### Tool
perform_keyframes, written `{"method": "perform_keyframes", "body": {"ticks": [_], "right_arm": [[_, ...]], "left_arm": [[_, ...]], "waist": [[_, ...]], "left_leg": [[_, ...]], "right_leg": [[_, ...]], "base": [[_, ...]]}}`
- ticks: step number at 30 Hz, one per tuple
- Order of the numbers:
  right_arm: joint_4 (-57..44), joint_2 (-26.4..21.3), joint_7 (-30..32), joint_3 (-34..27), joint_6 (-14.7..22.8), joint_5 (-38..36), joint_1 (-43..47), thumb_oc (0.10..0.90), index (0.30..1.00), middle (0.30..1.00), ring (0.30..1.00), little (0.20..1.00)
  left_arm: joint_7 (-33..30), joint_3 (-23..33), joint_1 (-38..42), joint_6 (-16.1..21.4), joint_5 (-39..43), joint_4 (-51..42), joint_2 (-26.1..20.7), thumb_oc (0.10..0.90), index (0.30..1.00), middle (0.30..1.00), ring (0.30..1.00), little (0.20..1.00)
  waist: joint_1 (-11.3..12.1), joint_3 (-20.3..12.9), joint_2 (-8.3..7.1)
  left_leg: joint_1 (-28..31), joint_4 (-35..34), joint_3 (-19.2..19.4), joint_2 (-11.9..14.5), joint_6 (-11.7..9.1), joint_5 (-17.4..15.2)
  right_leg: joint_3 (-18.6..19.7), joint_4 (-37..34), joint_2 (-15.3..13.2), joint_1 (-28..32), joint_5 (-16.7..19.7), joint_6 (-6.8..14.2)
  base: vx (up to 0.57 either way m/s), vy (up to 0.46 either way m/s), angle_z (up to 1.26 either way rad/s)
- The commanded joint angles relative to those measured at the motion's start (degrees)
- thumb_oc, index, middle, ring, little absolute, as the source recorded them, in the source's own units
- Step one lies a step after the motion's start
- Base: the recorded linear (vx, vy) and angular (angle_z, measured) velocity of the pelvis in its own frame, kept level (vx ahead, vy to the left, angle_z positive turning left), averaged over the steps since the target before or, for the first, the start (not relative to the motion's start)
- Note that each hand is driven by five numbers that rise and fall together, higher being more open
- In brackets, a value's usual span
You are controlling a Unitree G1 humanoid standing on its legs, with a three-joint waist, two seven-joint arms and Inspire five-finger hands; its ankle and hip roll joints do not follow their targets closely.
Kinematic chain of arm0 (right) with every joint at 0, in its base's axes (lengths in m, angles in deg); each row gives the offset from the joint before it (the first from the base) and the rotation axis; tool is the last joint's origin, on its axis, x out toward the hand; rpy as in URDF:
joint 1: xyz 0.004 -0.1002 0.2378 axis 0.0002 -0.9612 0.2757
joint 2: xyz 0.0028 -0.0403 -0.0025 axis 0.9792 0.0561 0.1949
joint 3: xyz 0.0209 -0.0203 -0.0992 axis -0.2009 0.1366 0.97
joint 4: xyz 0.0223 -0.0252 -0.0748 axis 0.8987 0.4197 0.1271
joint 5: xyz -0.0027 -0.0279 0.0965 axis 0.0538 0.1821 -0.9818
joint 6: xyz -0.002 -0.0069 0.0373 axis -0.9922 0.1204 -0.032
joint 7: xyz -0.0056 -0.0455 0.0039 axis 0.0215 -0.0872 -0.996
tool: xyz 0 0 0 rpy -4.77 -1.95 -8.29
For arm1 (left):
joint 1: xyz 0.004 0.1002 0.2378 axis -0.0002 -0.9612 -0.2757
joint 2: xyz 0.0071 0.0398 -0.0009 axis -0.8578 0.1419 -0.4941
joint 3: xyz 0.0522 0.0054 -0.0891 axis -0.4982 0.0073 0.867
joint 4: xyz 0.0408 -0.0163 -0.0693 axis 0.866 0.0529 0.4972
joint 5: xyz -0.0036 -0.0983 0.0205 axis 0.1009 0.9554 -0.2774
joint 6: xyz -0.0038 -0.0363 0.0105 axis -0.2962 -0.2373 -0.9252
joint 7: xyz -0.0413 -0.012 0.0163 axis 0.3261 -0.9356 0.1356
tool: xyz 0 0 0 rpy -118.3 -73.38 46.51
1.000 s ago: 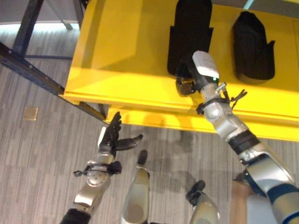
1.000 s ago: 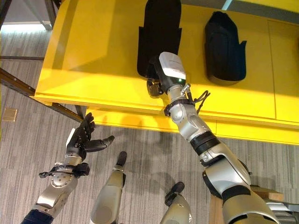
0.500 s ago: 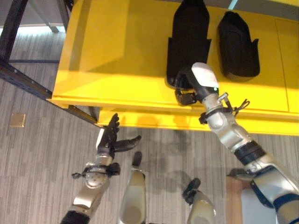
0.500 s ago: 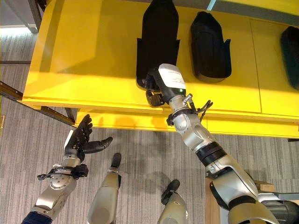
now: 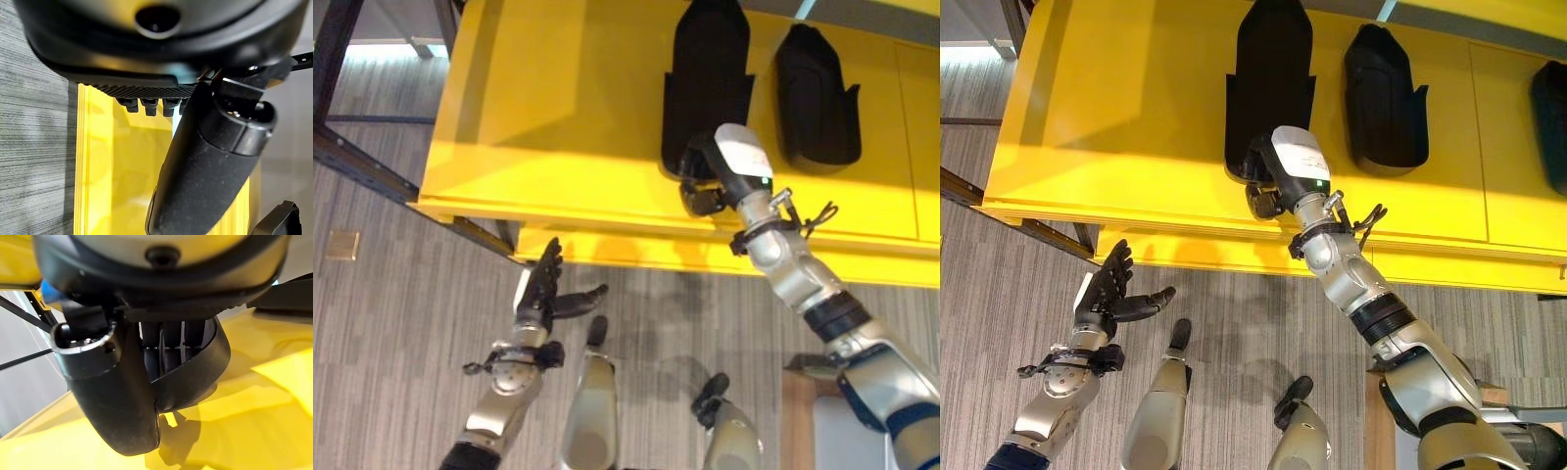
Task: Move parts from the plastic box to the shelf.
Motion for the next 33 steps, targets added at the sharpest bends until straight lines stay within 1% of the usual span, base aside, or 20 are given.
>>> {"method": "perform_keyframes", "body": {"ticks": [1, 15, 33], "right_arm": [[-1.7, -1.2, 1.5, -0.4, 1.1, 0.5, 5.0, 0.400, 0.300, 0.300, 0.300, 0.300], [-1.4, 1.3, 2.0, -0.2, 0.8, -0.4, 7.4, 0.400, 0.300, 0.300, 0.300, 0.300], [-0.6, 3.3, 3.3, -1.1, 0.6, -1.2, 7.9, 0.400, 0.300, 0.300, 0.300, 0.300]], "left_arm": [[-0.8, 2.5, 0.2, 6.1, -1.1, -6.1, -2.1, 0.900, 1.000, 1.000, 1.000, 1.000], [-1.1, 2.1, 0.8, 5.9, -0.6, -6.1, -2.3, 0.900, 1.000, 1.000, 1.000, 1.000], [-1.7, 2.1, 0.7, 6.1, -0.2, -6.0, -2.2, 0.900, 1.000, 1.000, 1.000, 1.000]], "waist": [[1.4, -2.3, -0.58], [2.0, -2.2, -0.41], [1.8, -1.9, 0.06]], "left_leg": [[2.9, -3.0, 4.5, 0.5, 2.9, -1.1], [2.5, -2.4, 4.3, 0.1, 3.3, -1.4], [1.8, -2.0, 4.3, -0.1, 3.4, -1.4]], "right_leg": [[1.0, 4.2, 0.7, -0.1, 1.2, -1.2], [0.9, 4.2, 0.6, -0.3, 1.6, -1.3], [1.4, 4.4, 0.6, -0.8, 1.6, -1.3]], "base": [[0.00, 0.000, 0.00], [0.00, 0.000, 0.00], [0.00, 0.000, 0.00]]}}
